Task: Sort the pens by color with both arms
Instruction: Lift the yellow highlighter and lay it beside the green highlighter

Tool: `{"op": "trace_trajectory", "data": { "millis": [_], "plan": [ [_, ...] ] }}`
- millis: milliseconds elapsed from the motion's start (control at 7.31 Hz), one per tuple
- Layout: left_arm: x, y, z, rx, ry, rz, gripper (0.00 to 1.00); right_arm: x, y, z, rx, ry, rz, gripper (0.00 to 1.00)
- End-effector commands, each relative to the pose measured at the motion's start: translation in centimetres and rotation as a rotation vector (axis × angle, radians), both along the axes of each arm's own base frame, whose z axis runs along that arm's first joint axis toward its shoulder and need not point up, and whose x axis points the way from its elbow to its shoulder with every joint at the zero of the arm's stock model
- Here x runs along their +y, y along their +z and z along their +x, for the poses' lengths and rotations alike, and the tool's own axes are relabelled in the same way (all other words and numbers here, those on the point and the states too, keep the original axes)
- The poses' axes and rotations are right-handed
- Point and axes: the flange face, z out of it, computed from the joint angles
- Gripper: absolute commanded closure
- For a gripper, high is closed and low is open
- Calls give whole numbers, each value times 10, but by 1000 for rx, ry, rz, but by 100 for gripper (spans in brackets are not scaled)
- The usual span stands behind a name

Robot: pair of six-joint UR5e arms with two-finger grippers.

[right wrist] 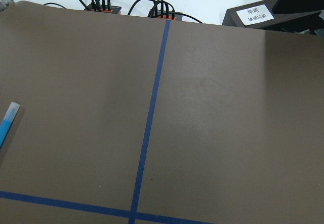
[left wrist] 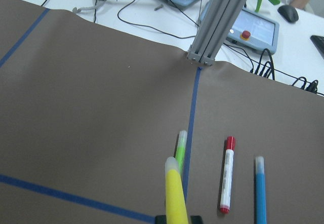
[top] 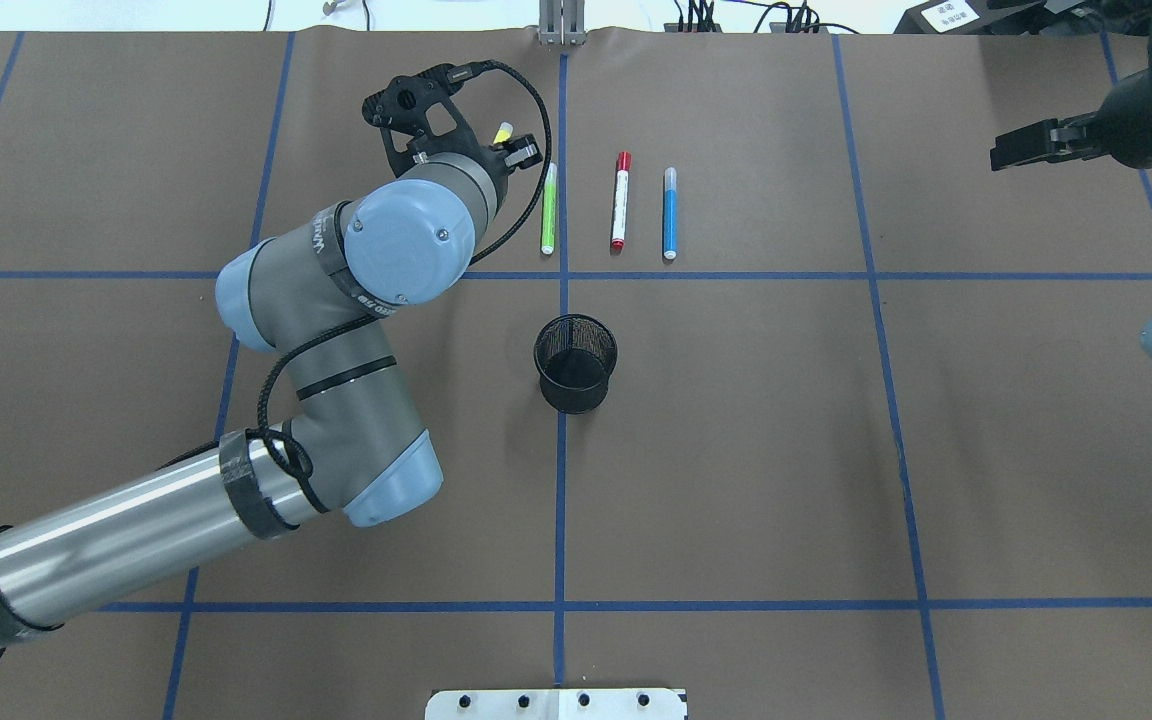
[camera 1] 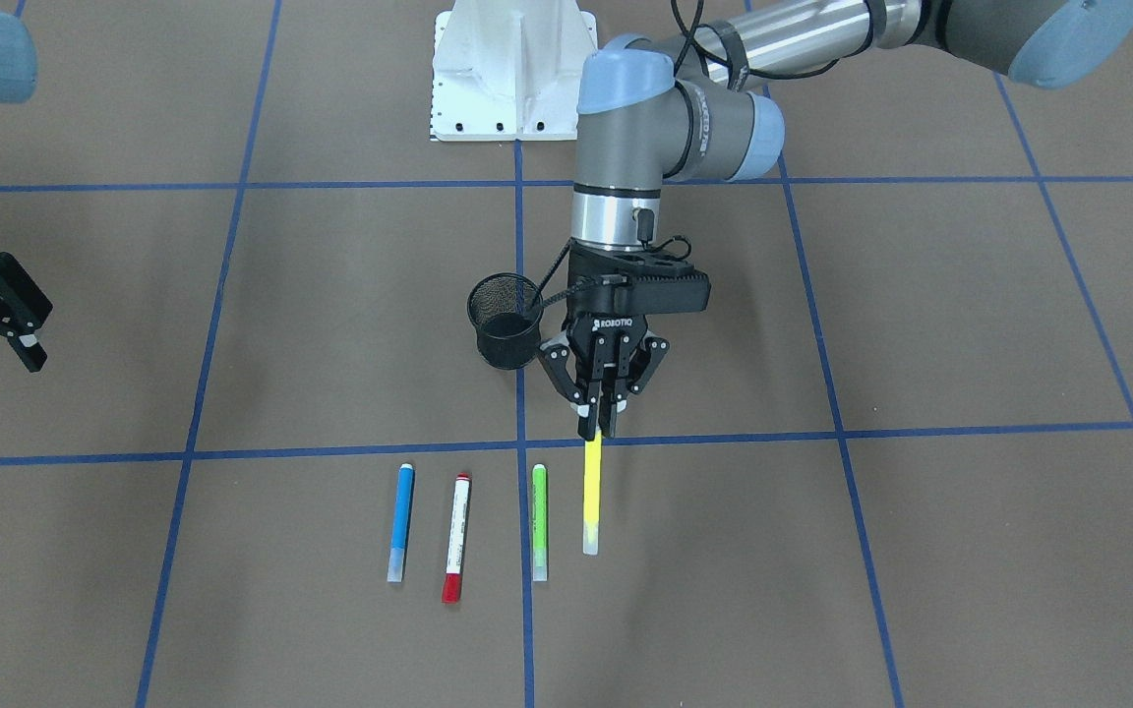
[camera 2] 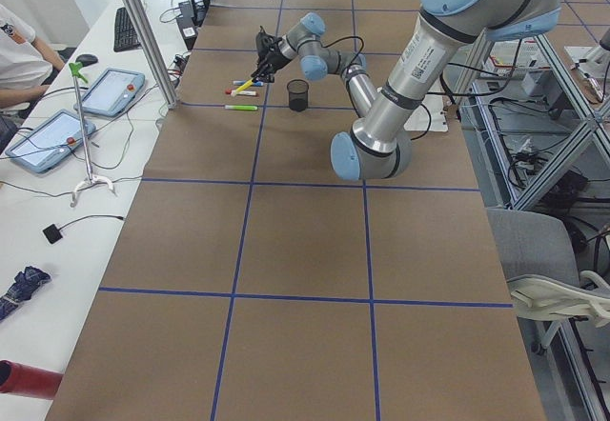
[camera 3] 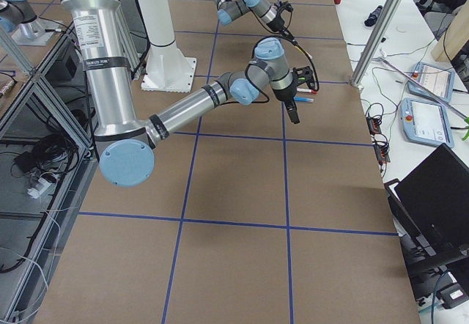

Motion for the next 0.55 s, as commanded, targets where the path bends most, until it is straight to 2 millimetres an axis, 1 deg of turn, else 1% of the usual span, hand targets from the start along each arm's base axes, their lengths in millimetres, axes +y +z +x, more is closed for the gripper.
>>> {"op": "trace_trajectory", "data": {
  "millis": [0,137,273,410],
  "plan": [
    [-46,47,31,-2,-60,16,100,0,3,0,3,1,-4,0],
    [-51,66,39,-16,-60,7,100,0,3,0,6,4,-5,0],
    [-50,75,39,-22,-60,3,100,-1,3,0,6,5,-3,0],
    [-46,75,41,-14,-52,9,100,0,3,-1,5,2,-3,0]
  ]
}}
